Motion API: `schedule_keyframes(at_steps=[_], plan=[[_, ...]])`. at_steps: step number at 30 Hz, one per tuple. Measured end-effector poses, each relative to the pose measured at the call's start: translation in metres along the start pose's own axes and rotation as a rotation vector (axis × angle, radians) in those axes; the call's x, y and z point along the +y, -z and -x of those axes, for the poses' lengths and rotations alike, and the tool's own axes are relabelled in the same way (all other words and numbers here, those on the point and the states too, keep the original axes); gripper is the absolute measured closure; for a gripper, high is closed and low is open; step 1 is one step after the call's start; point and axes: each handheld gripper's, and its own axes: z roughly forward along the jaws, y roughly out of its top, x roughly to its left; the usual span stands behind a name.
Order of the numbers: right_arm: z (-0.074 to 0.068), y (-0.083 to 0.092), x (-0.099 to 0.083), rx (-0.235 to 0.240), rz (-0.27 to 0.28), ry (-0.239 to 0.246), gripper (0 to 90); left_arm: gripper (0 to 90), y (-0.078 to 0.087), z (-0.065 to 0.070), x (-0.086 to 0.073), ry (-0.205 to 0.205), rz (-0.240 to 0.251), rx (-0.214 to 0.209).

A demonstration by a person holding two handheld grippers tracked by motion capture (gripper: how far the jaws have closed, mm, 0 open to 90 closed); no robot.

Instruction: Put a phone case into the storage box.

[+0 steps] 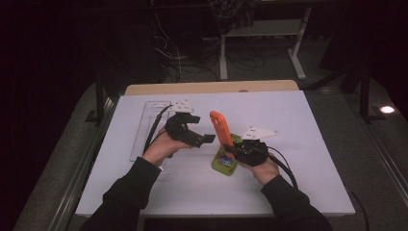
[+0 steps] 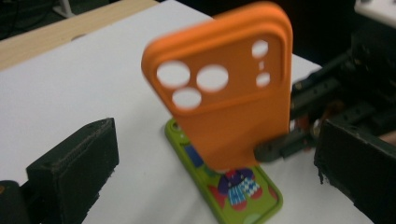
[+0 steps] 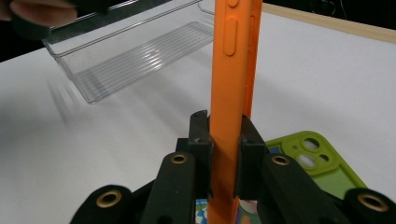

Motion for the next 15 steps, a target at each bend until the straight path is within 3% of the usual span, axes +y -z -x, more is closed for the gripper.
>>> schedule_keyframes(at_steps=[11,15], plan=[[-0.014,-0.006,0.003,0.04,0.01,0.025,78.4,0.0,-0.009,0.004,0.003,-0.004,0.019,-0.016],[-0.019,-0.01,0.003,0.054,0.005,0.025,78.4,0.0,-0.01,0.005,0.002,0.016,0.04,-0.015]])
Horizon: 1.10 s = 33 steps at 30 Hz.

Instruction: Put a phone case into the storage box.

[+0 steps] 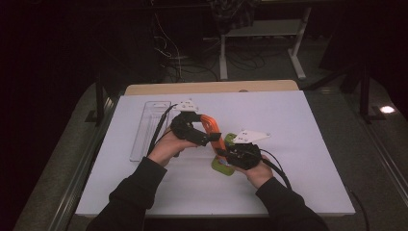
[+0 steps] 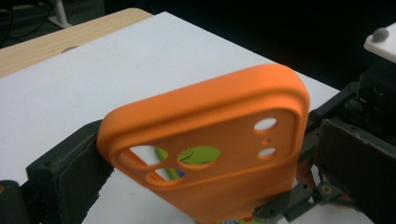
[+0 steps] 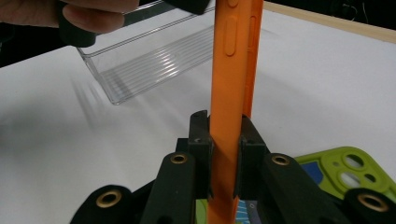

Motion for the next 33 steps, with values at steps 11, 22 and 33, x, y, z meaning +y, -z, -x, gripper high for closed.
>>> schedule_keyframes(at_steps=[11,22,33], plan=[[-0.004,-0.007,-0.002,0.004,-0.022,0.011,78.4,0.0,0.001,-0.002,-0.007,0.024,0.024,0.0],[-0.007,-0.011,-0.005,-0.006,-0.059,0.019,78.4,8.6,0.0,-0.002,-0.009,0.013,0.042,0.013],[-0.006,-0.013,-0.005,-0.015,-0.064,0.047,77.9,15.4,0.003,0.0,-0.009,0.01,0.058,0.014]])
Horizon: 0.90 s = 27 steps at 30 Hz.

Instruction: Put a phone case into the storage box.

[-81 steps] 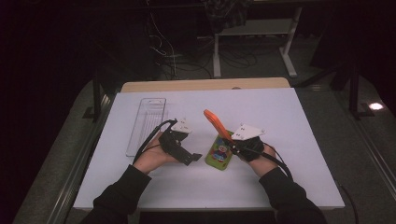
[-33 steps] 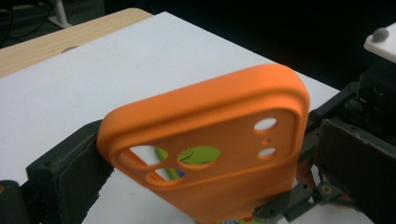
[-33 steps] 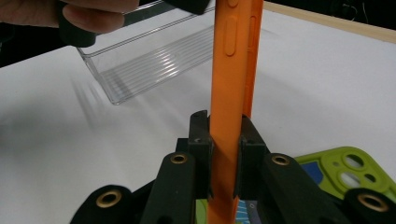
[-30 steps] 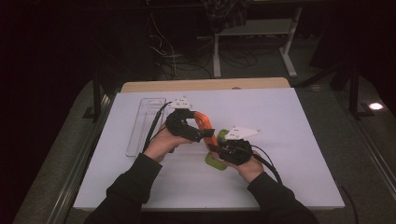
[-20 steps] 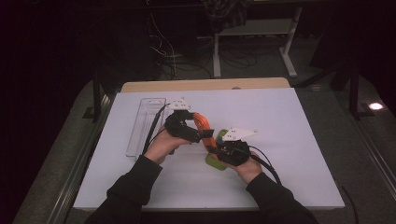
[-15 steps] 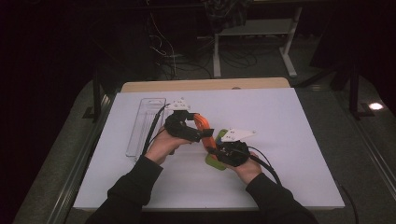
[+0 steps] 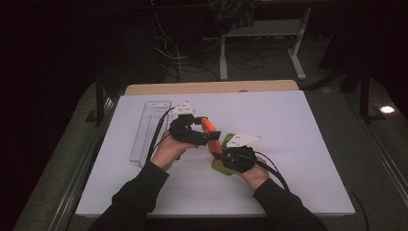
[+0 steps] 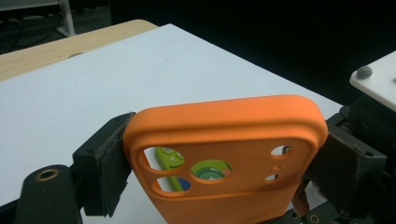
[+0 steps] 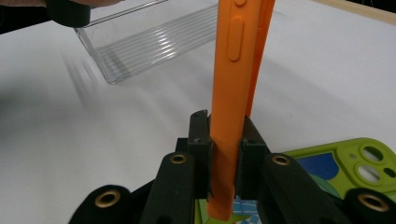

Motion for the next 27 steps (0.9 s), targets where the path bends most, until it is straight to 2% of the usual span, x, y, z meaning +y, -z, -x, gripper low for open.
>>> schedule_keyframes(at_steps=[2,7,8,12,19,22,24,27], plan=[[0.0,0.0,0.001,-0.001,-0.003,-0.001,75.6,15.6,0.0,0.001,0.0,-0.003,0.002,0.002],[0.001,0.002,0.0,0.012,-0.026,0.006,54.8,15.9,0.002,0.0,0.001,-0.015,-0.003,0.027],[0.002,0.003,0.0,0.01,-0.024,0.008,52.4,15.9,0.003,-0.001,0.002,-0.004,-0.006,0.033],[0.006,0.01,-0.002,0.008,-0.041,-0.008,41.3,15.9,0.007,-0.004,0.006,-0.016,-0.006,0.05],[0.023,0.031,-0.015,-0.046,-0.077,-0.04,22.2,15.8,0.025,-0.018,0.026,-0.013,0.02,0.101],[0.029,0.04,-0.023,-0.047,-0.087,-0.057,13.2,15.8,0.035,-0.025,0.035,-0.016,0.019,0.129],[0.033,0.047,-0.029,-0.051,-0.085,-0.057,11.4,15.8,0.041,-0.029,0.042,-0.019,0.02,0.147],[0.036,0.057,-0.038,-0.056,-0.084,-0.062,3.9,15.8,0.052,-0.036,0.051,-0.026,0.023,0.182]])
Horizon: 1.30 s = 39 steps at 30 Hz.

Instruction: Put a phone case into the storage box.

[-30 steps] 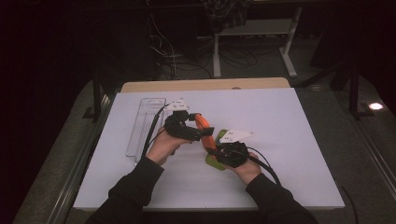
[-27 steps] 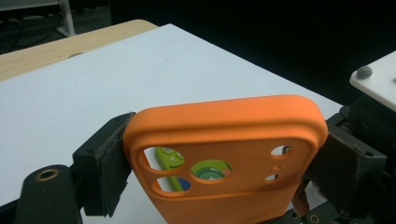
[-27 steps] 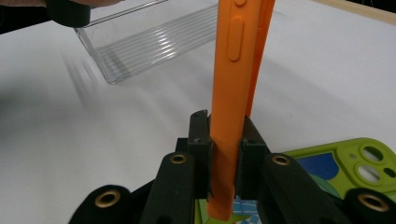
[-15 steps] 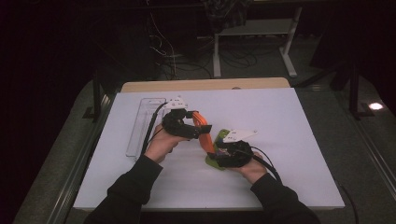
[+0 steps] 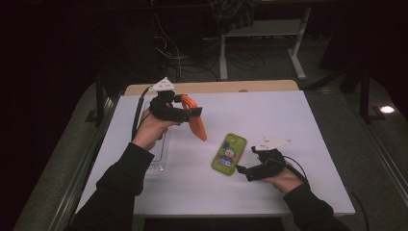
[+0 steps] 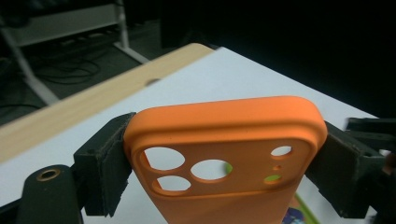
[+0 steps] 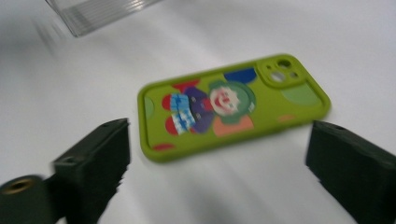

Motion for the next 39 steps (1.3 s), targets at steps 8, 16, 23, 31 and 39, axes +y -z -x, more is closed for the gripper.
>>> schedule_keyframes(at_steps=[8,16,23,31,39], plan=[[0.007,0.016,-0.023,-0.024,0.0,-0.001,0.0,15.7,0.023,-0.024,0.018,-0.015,-0.005,0.087],[0.01,0.017,-0.033,-0.022,-0.004,-0.002,0.0,15.7,0.043,-0.049,0.021,-0.011,-0.005,0.163],[0.008,0.018,-0.032,-0.013,-0.001,0.0,0.0,15.7,0.054,-0.069,0.026,0.002,0.006,0.223],[0.007,0.018,-0.031,-0.023,0.008,0.005,0.0,15.5,0.055,-0.089,0.027,0.025,-0.011,0.306],[0.006,0.018,-0.03,-0.018,0.004,0.004,0.0,15.4,0.039,-0.109,0.018,0.055,-0.059,0.425]])
